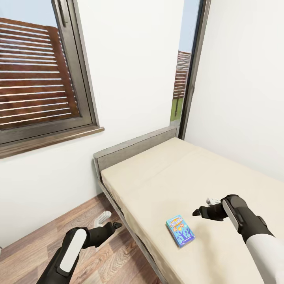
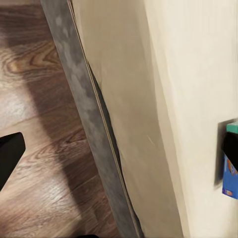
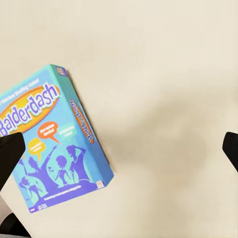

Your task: Put all the toys in the child's room - the three board games (two on the bed and one on the table), the two jigsaw puzzles on the table, and the tennis ball on the table - inside the toy box on the table in the child's room.

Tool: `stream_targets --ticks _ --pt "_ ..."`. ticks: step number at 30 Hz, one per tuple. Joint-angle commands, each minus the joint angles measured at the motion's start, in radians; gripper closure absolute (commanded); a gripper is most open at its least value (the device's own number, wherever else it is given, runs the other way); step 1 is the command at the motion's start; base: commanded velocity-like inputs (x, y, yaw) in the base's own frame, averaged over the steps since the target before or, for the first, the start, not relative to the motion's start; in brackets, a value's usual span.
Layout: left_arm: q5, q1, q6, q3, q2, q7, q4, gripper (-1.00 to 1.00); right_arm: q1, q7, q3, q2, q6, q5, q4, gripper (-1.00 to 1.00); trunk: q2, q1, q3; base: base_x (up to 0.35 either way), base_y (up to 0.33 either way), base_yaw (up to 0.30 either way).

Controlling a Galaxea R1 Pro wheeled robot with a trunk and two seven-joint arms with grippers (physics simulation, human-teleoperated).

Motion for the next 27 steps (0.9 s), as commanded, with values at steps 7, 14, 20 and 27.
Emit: stream_targets --ticks 7,14,20,27 --pt "0.011 0.000 0.006 0.005 -0.002 0.009 -0.009 -1.00 -0.001 -0.005 0.003 0.000 0.006 -0.005 -0.001 -1.00 0.000 0.000 -0.001 0.000 0.000 0.000" --pt "0.011 0.001 0.006 0.005 -0.003 0.009 -0.011 -1.00 -0.001 -0.005 0.004 0.000 0.006 -0.003 -0.001 -1.00 0.000 0.000 -0.001 0.000 0.000 0.000" --pt "0.010 0.001 0.006 0.005 -0.003 0.009 -0.009 -1.00 -0.001 -0.005 0.005 0.000 0.006 -0.002 -0.001 -1.00 0.000 0.000 -0.001 0.000 0.000 0.000" --pt "0.010 0.000 0.006 0.005 -0.004 0.009 -0.005 -1.00 -0.001 -0.005 0.005 0.000 0.006 -0.003 -0.001 -1.00 0.000 0.000 -0.001 0.000 0.000 0.000"
